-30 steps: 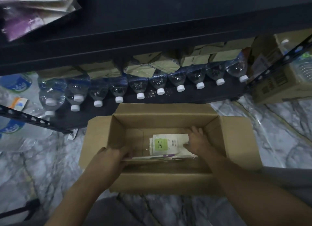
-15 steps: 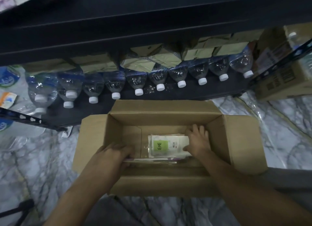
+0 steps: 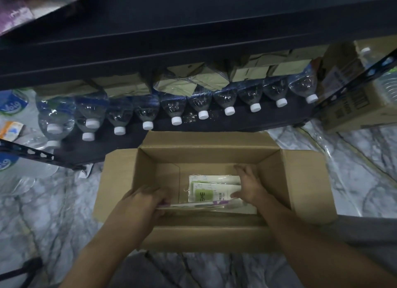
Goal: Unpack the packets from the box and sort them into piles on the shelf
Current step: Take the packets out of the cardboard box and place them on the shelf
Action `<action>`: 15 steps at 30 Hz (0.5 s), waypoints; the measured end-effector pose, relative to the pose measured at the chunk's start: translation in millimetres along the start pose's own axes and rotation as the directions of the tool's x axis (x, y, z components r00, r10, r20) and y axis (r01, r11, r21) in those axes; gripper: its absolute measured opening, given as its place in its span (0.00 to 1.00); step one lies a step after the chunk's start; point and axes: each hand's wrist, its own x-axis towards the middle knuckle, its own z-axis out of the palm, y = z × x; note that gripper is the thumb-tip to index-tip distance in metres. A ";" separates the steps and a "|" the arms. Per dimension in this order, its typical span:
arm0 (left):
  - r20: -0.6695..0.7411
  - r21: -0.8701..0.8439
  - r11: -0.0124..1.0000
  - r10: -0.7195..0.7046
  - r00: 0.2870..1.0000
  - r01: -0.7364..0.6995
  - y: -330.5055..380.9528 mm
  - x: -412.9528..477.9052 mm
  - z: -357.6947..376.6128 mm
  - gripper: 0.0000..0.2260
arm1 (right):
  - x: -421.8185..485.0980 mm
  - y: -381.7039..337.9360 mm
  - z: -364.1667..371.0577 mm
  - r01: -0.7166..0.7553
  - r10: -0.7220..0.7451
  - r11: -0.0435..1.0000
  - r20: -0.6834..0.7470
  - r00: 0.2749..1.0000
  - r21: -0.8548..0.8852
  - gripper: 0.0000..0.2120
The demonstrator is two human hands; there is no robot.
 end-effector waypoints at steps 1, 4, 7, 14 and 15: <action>0.002 -0.006 1.000 -0.001 1.000 0.001 -0.3 0.8 0.0 0.07 | 2.4 0.2 0.0 -0.011 0.010 1.000 0.013 1.000 0.014 0.50; 0.007 -0.014 1.000 0.010 1.000 -0.010 -1.8 3.0 0.9 0.06 | 6.6 2.8 2.8 0.011 -0.010 0.998 0.026 1.000 -0.066 0.45; -0.003 -0.020 1.000 0.021 1.000 -0.021 -2.8 4.7 3.4 0.06 | 7.7 5.9 8.3 0.014 -0.013 0.993 0.012 1.000 -0.116 0.41; -0.005 -0.019 0.999 0.047 0.999 -0.047 -4.5 7.9 5.6 0.06 | 3.7 6.5 5.4 0.003 -0.006 0.984 -0.016 1.000 -0.179 0.28; -0.010 -0.015 0.999 0.046 0.999 -0.046 -4.1 7.4 5.0 0.06 | 1.6 5.9 3.3 -0.001 -0.001 0.981 -0.014 1.000 -0.193 0.24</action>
